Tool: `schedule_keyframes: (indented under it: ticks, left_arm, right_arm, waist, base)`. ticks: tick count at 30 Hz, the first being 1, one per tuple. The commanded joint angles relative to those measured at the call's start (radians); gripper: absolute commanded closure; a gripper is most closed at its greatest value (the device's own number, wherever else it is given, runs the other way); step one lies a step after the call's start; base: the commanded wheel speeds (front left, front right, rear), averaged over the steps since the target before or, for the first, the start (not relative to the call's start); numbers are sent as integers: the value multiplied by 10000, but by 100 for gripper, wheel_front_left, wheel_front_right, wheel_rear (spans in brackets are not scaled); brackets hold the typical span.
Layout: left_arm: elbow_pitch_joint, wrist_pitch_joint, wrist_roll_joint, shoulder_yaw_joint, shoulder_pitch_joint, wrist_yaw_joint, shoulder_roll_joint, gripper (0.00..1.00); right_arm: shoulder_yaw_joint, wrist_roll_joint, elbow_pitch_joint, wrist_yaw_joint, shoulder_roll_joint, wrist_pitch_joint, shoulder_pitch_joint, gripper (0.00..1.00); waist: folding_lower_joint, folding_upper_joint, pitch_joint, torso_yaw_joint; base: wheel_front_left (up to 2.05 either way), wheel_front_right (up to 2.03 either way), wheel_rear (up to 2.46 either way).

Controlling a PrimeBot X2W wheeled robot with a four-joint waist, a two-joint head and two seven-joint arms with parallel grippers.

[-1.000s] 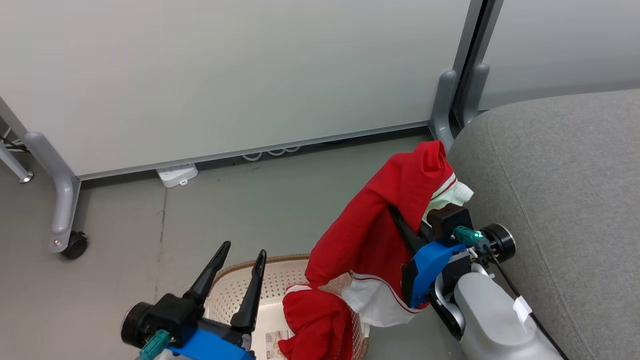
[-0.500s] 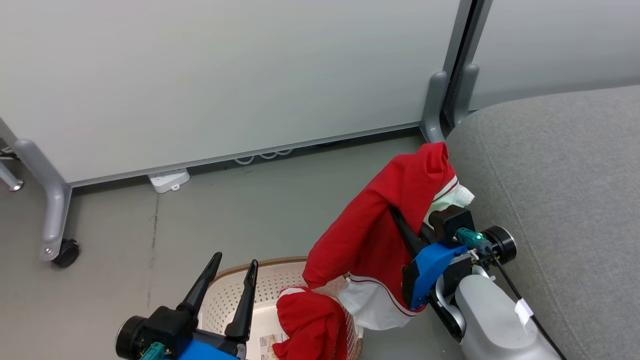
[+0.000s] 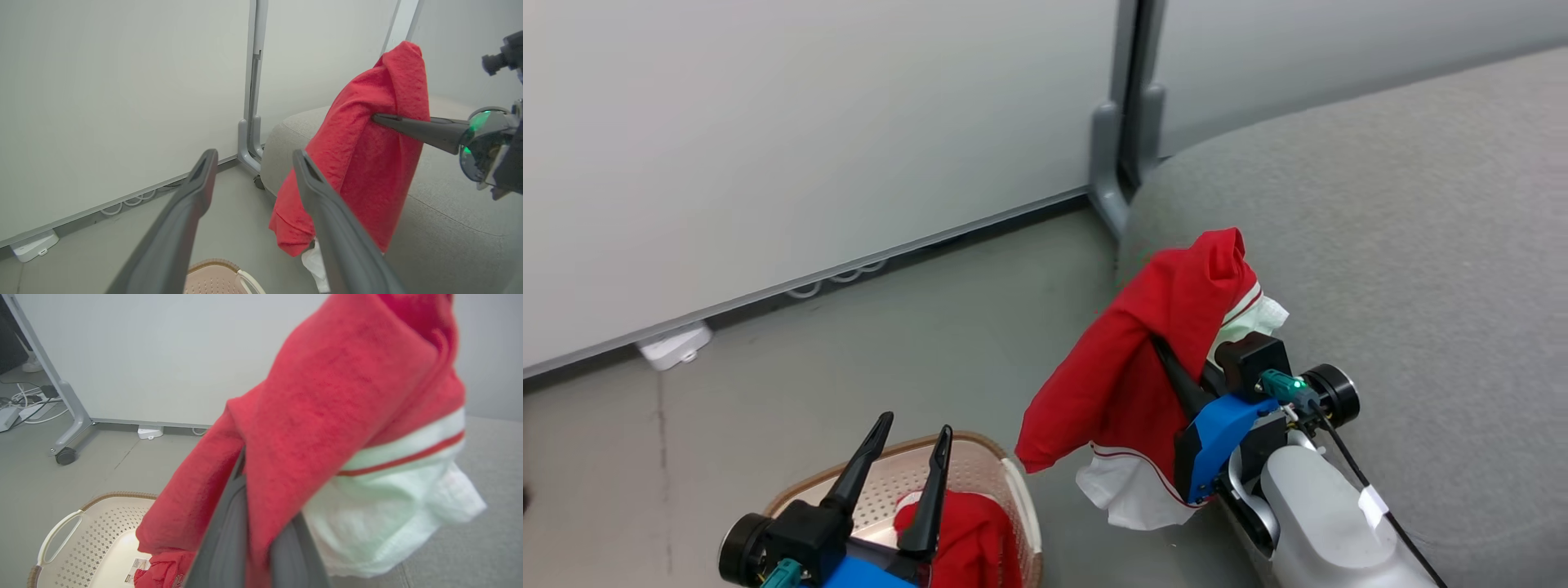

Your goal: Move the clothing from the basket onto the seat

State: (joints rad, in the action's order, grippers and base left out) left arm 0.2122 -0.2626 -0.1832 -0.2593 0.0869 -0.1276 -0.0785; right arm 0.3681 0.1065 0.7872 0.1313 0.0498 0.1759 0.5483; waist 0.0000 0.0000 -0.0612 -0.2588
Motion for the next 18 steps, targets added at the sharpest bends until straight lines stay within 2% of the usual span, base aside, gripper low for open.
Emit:
schedule_keyframes:
  ticks: [1,10,18]
  left_arm:
    - [8,-34,27,-27,125,-38,-13,0]
    - [31,-34,-82,-240,229,-41,-235,0]
    - [106,-34,-88,-379,326,-40,-289,0]
  right_arm:
    - [-9,72,-50,-10,10,41,77,100]
    - [-9,213,7,-10,10,162,41,100]
    - [-12,345,59,-10,8,269,-9,100]
  waist:
    - [0,0,-56,-549]
    - [0,0,-219,-1805]
    - [0,0,-350,-2414]
  base:
    - [0,0,0]
    - [0,0,0]
    - [0,0,0]
